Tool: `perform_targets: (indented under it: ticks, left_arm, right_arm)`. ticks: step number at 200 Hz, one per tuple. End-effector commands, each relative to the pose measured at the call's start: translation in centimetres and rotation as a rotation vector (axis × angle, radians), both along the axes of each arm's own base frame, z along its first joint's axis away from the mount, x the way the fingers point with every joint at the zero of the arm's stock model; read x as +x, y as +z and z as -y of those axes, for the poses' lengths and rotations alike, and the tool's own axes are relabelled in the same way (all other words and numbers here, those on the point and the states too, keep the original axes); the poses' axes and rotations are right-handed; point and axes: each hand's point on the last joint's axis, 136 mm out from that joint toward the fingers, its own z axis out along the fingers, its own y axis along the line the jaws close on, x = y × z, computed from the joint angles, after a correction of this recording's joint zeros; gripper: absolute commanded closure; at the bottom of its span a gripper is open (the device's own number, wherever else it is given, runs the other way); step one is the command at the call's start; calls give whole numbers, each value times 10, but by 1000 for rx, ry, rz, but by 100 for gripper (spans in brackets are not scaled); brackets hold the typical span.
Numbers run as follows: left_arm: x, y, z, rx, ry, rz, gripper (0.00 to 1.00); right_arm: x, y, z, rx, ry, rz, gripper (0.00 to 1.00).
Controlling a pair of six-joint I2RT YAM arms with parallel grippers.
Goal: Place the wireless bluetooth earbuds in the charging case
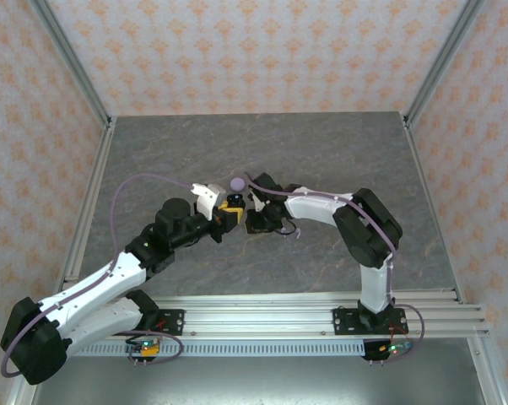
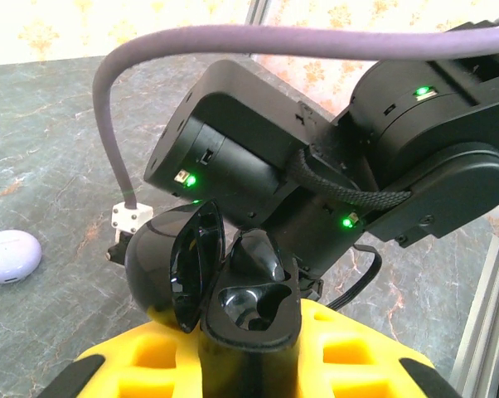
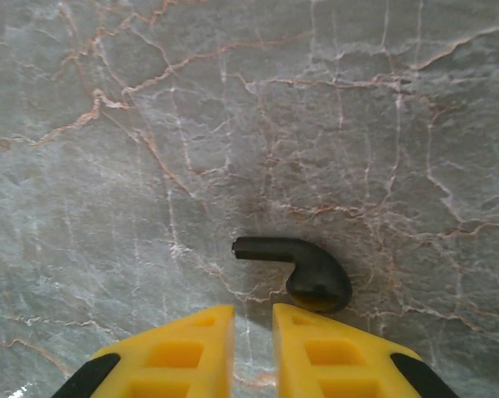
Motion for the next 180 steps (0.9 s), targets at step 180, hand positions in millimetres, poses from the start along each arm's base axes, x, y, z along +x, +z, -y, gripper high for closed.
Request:
perform_targets:
  ticks: [180]
  left_arm:
    - [-1, 6, -6, -9, 10, 11, 81]
  right_arm:
    - [43, 28, 28, -246, -40, 174, 79]
